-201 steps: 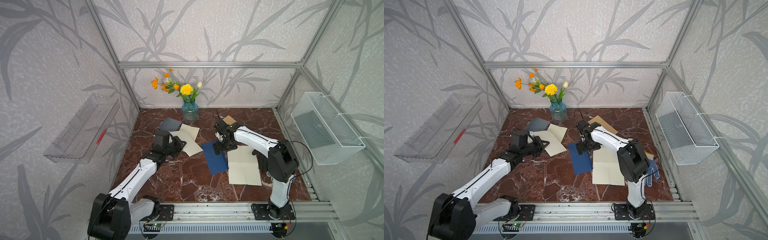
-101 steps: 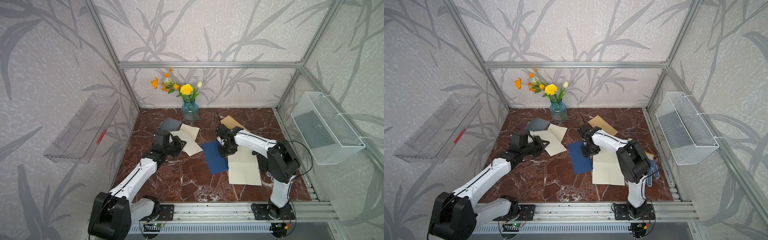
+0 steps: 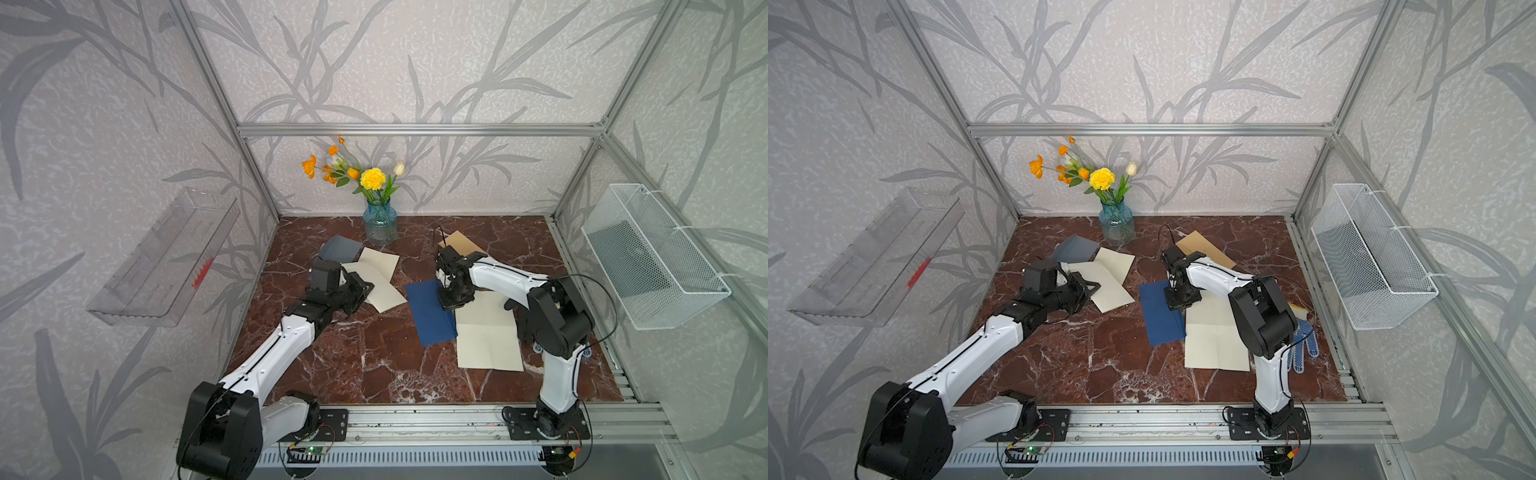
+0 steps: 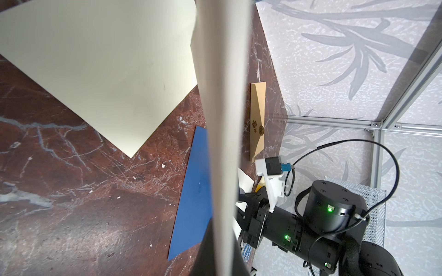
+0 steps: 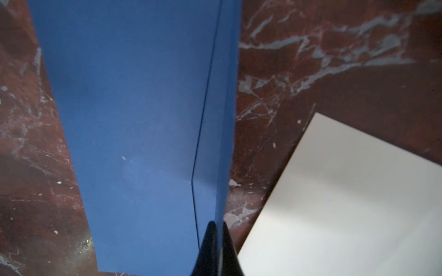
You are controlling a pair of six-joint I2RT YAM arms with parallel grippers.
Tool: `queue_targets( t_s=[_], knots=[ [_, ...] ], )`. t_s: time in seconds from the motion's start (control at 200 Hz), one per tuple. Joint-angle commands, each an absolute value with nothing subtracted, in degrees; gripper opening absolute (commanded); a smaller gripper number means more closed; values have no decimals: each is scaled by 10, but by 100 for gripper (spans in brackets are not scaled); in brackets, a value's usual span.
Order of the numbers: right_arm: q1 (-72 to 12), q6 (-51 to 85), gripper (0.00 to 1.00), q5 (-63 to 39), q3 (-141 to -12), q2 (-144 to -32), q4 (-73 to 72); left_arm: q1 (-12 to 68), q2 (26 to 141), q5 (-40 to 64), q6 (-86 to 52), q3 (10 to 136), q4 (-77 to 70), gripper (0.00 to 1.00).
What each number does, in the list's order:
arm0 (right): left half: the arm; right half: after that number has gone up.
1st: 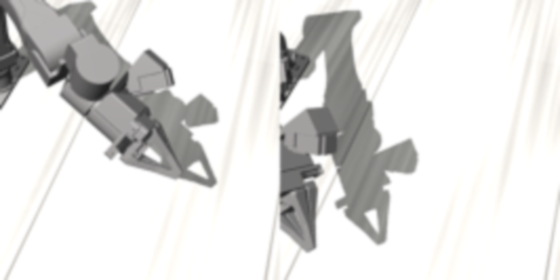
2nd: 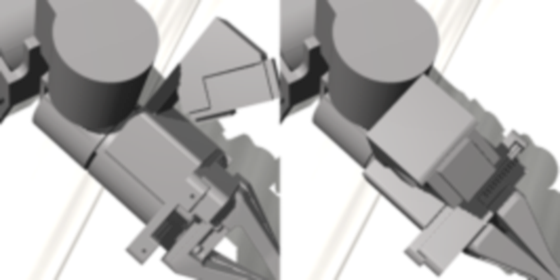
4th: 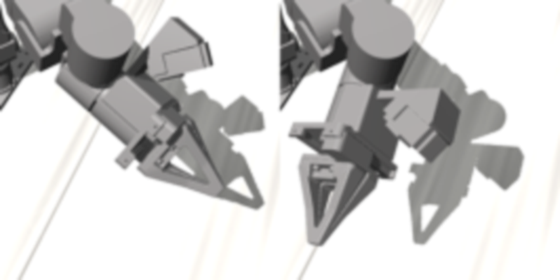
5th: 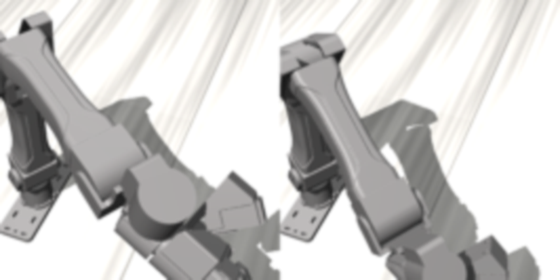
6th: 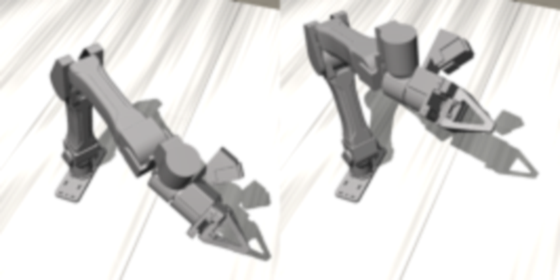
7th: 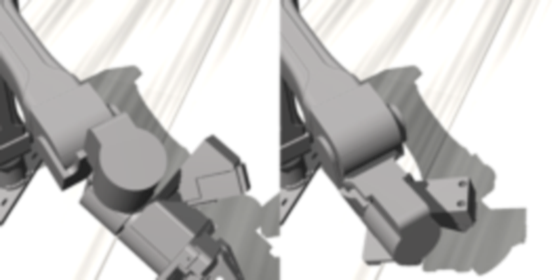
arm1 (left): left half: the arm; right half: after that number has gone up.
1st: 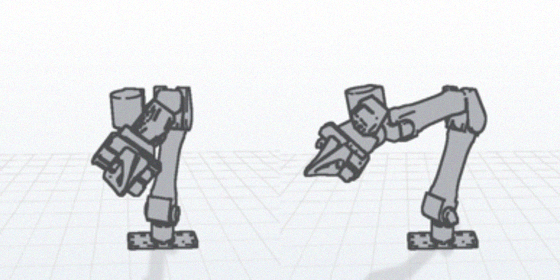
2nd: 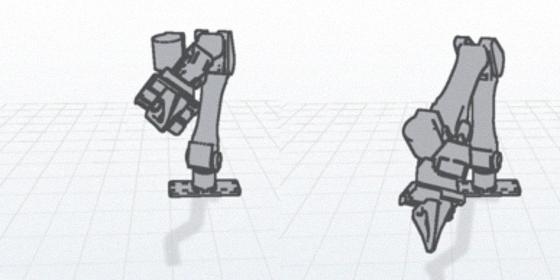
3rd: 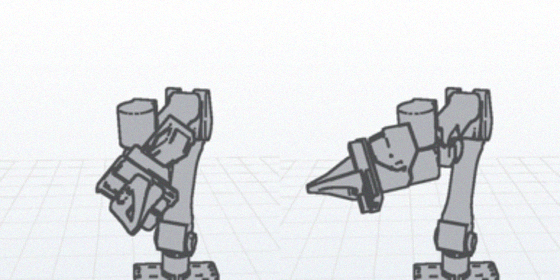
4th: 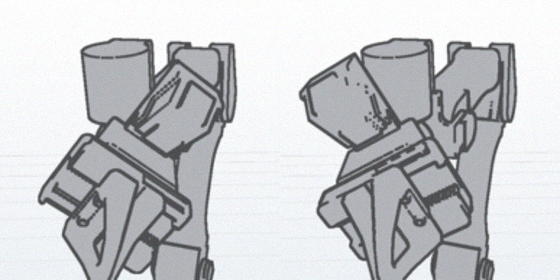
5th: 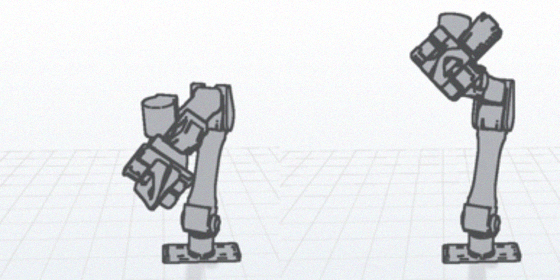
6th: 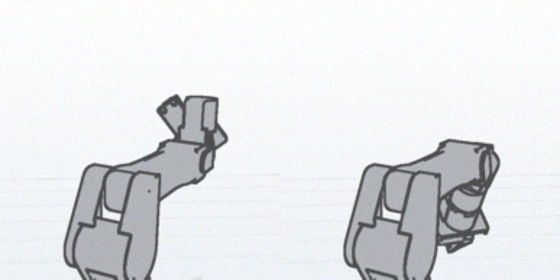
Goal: Fold the letter paper in half and place it into the envelope
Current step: Pick up the envelope from the center of the board, then place the letter paper in the envelope.
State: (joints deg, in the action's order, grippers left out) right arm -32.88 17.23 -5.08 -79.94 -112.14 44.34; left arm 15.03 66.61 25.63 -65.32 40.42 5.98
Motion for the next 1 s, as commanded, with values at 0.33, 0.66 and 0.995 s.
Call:
queue_targets(
  t_s=[0.33,0.66,0.995],
  knots=[
    [-330,184,0,-104,-864,-1023,494,202,725,309,-568,525,124,3],
    [-333,198,0,-140,-904,-1020,500,237,782,294,-504,627,211,0],
    [-350,216,0,-158,-932,-1040,499,261,817,277,-490,669,227,0]
  ],
)
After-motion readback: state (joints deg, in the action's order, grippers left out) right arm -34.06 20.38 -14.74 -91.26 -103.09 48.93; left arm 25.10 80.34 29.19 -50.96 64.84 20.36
